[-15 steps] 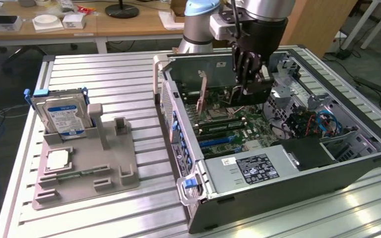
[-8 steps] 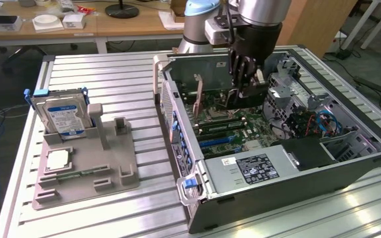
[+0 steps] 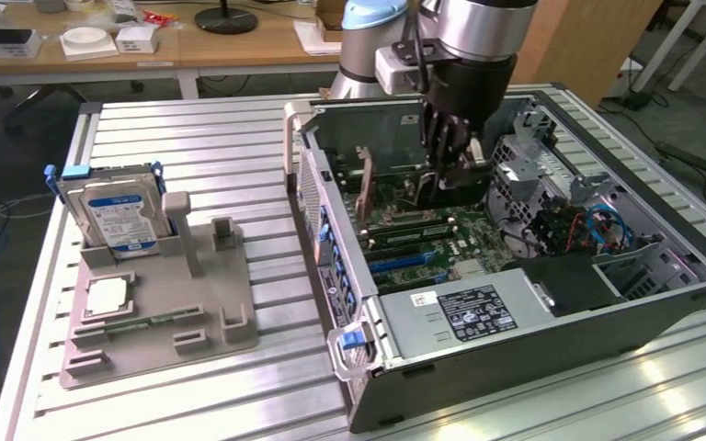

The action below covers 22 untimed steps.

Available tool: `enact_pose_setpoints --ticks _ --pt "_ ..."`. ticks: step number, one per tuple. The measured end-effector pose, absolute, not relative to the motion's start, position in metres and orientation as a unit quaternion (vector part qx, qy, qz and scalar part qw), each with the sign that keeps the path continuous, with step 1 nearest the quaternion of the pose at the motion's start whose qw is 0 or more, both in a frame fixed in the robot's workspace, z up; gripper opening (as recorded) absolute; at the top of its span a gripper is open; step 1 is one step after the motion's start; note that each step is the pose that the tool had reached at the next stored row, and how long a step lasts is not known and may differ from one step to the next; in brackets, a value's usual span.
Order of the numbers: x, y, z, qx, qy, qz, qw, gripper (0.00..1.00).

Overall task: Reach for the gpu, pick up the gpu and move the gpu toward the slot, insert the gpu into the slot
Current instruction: 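Insert the gpu into the slot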

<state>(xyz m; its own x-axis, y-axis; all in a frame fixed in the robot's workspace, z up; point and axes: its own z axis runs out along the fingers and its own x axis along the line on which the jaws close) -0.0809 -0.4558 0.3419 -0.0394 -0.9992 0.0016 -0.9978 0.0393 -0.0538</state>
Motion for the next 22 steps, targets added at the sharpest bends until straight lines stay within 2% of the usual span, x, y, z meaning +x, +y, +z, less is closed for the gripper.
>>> enact_pose_setpoints --ticks 22 --pt "-0.088 -0.461 0.327 -0.693 0.721 -0.02 0.018 0.26"
